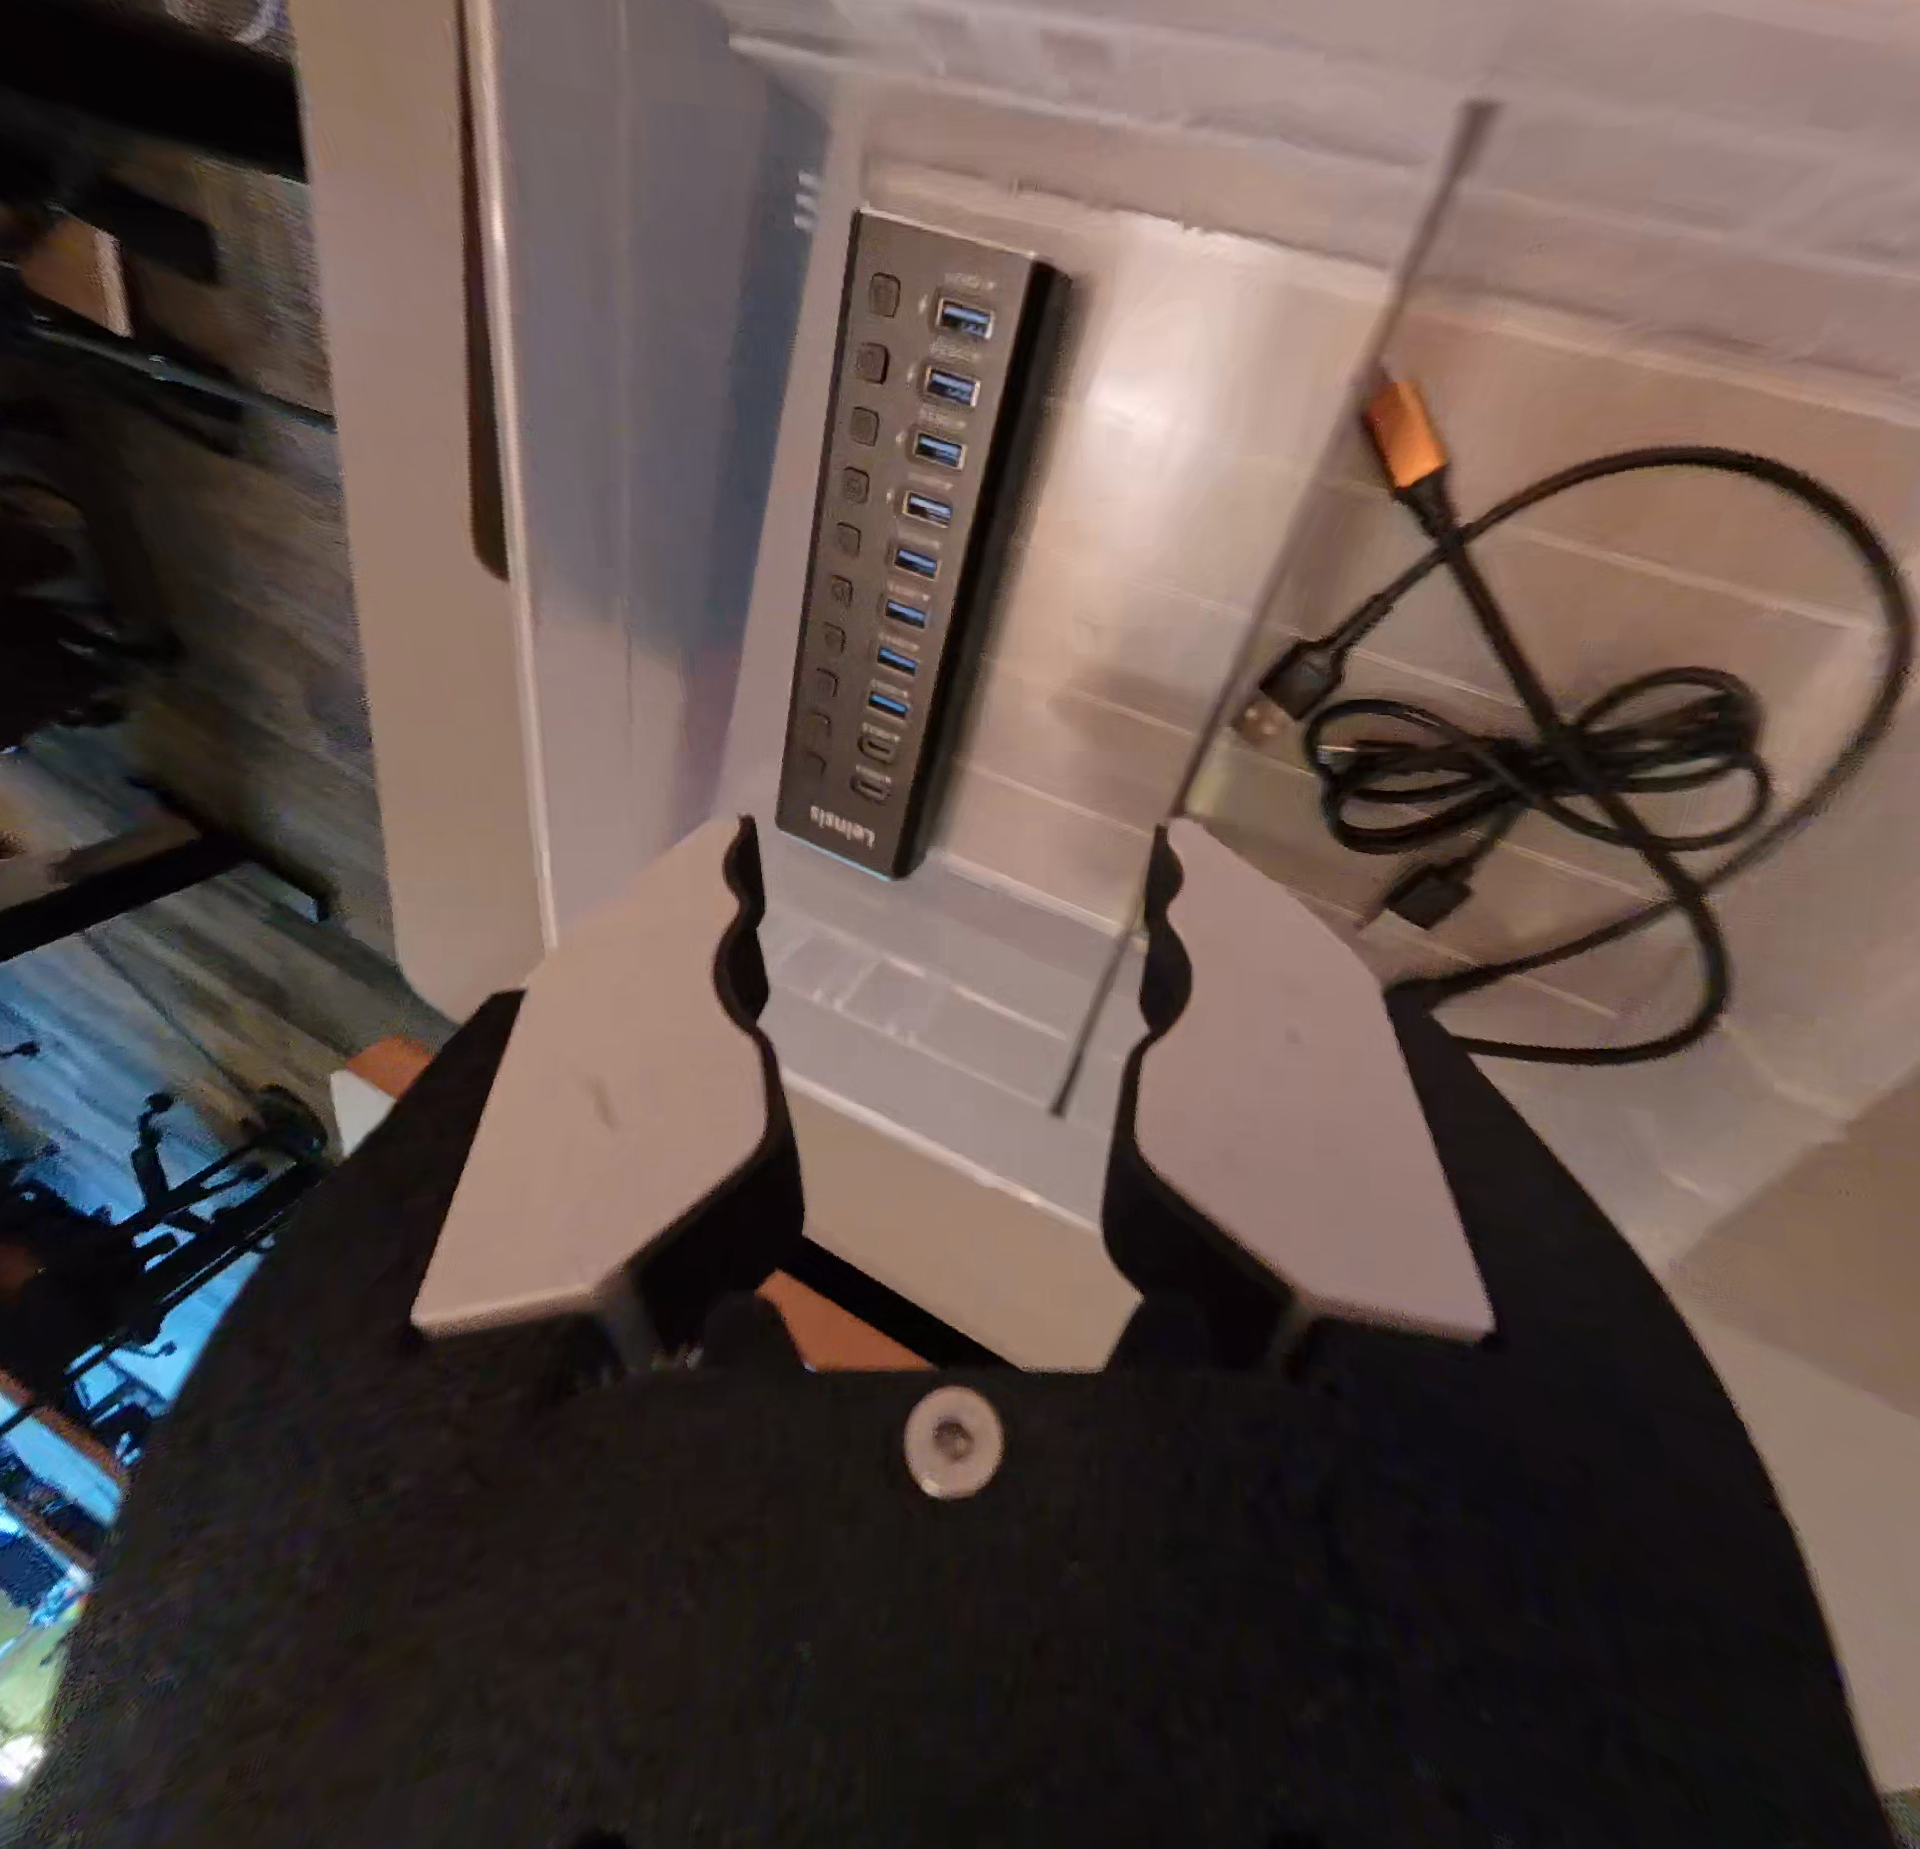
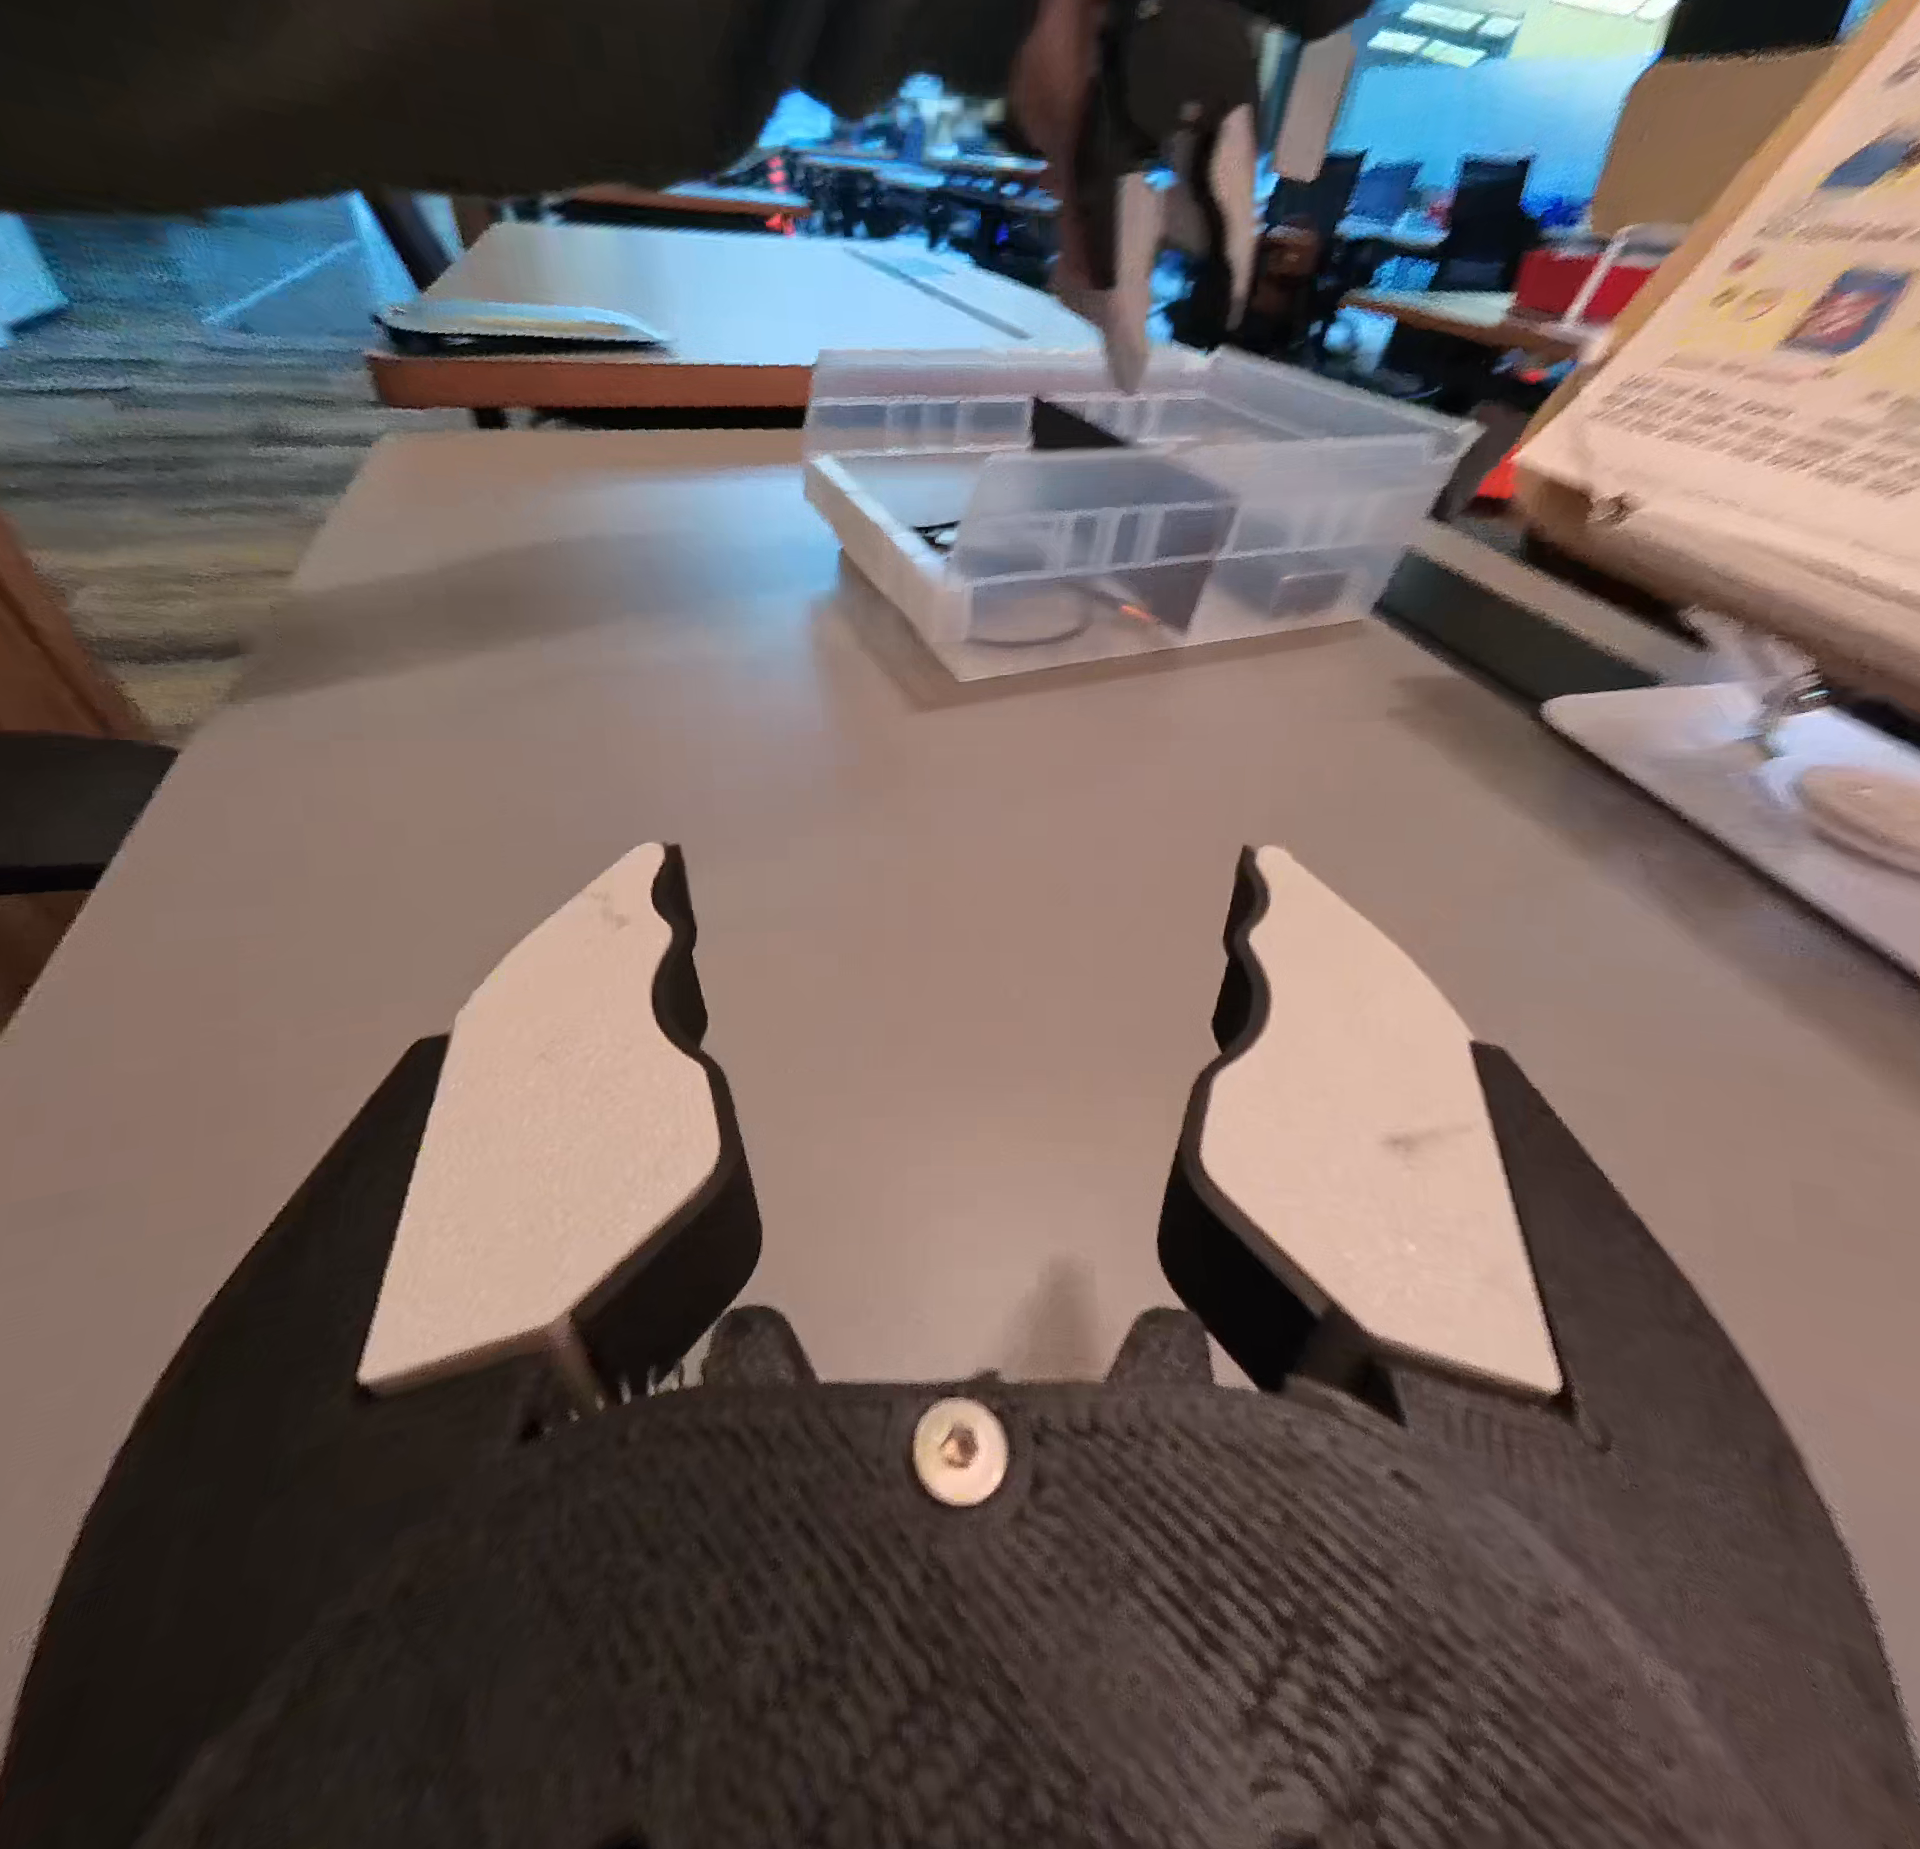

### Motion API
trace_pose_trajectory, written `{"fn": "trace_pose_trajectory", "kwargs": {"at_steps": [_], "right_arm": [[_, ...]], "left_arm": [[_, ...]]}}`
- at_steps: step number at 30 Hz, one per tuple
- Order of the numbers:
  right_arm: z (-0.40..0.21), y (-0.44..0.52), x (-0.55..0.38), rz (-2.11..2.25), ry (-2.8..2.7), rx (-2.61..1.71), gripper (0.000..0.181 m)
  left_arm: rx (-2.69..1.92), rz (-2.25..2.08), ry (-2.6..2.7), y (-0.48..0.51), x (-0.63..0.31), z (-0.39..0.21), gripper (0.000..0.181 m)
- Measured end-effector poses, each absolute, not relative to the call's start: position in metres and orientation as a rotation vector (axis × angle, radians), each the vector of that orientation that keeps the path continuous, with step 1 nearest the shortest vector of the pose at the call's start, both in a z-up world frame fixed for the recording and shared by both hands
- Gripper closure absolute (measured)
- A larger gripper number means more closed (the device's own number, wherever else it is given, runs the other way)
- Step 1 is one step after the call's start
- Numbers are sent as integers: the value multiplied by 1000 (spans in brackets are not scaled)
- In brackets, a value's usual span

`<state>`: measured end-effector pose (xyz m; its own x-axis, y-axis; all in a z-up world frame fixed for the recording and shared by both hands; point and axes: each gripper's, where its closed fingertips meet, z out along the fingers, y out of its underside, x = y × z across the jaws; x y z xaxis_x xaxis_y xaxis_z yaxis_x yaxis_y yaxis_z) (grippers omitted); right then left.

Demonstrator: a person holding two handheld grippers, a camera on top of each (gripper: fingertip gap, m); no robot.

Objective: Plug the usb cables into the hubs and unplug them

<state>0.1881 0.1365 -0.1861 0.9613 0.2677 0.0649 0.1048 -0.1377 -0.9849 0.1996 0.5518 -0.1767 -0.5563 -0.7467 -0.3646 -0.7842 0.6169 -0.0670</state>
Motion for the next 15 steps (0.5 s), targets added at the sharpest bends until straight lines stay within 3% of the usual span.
{"fn": "trace_pose_trajectory", "kwargs": {"at_steps": [15], "right_arm": [[-189, 135, 207, 223, -182, -1682, 77]], "left_arm": [[-1096, 273, 2773, 591, 240, -277, 114]]}}
